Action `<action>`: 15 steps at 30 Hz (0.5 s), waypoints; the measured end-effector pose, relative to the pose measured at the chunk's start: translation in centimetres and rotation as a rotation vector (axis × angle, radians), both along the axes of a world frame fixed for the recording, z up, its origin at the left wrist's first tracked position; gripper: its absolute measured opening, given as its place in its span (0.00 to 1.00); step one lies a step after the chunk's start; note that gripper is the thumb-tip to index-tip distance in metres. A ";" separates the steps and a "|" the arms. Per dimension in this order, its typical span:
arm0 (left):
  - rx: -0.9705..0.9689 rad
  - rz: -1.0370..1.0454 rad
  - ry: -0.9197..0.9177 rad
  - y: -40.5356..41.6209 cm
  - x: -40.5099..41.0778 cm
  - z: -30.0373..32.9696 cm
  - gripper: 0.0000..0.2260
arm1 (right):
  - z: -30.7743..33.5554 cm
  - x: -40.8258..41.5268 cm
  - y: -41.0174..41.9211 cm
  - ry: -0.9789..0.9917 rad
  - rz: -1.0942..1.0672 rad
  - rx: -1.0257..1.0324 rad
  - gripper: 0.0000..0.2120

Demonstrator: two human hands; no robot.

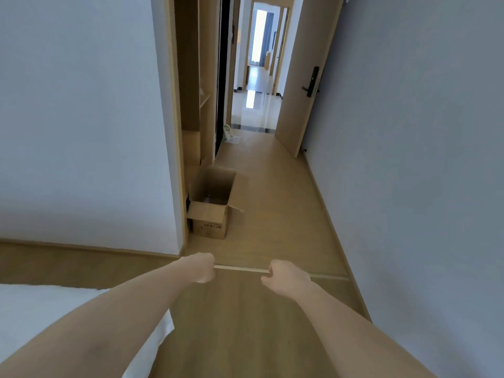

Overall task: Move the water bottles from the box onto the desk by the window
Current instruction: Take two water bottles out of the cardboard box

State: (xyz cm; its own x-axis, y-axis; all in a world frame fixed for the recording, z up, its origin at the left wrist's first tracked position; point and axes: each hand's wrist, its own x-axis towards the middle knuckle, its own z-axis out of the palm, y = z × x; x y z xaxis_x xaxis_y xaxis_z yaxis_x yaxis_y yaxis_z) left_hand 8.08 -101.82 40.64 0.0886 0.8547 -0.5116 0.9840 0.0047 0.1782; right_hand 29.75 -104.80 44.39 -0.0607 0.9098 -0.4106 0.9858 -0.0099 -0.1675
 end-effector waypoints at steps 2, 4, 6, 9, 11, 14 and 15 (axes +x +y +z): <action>-0.031 -0.023 0.001 3.8 0.4 -0.3 0.13 | -0.4 -0.3 3.6 0.005 -0.009 -0.035 0.20; -0.047 -0.039 0.001 7.8 0.9 -1.3 0.13 | -1.3 -0.3 7.5 0.006 -0.008 -0.056 0.20; -0.061 -0.034 -0.012 11.8 1.3 -2.1 0.13 | -2.1 -0.4 11.7 0.002 0.017 -0.073 0.19; -0.075 -0.018 -0.006 18.3 1.8 -3.2 0.13 | -3.3 0.1 19.0 0.010 0.043 -0.083 0.19; -0.081 -0.017 -0.013 23.0 2.0 -3.8 0.13 | -3.8 0.7 24.3 0.025 0.051 -0.083 0.19; -0.071 -0.007 -0.030 30.0 2.5 -3.6 0.12 | -3.9 1.9 32.0 0.036 0.071 -0.103 0.18; -0.072 0.003 -0.028 32.2 2.7 -3.2 0.12 | -3.8 2.4 34.6 0.042 0.074 -0.105 0.17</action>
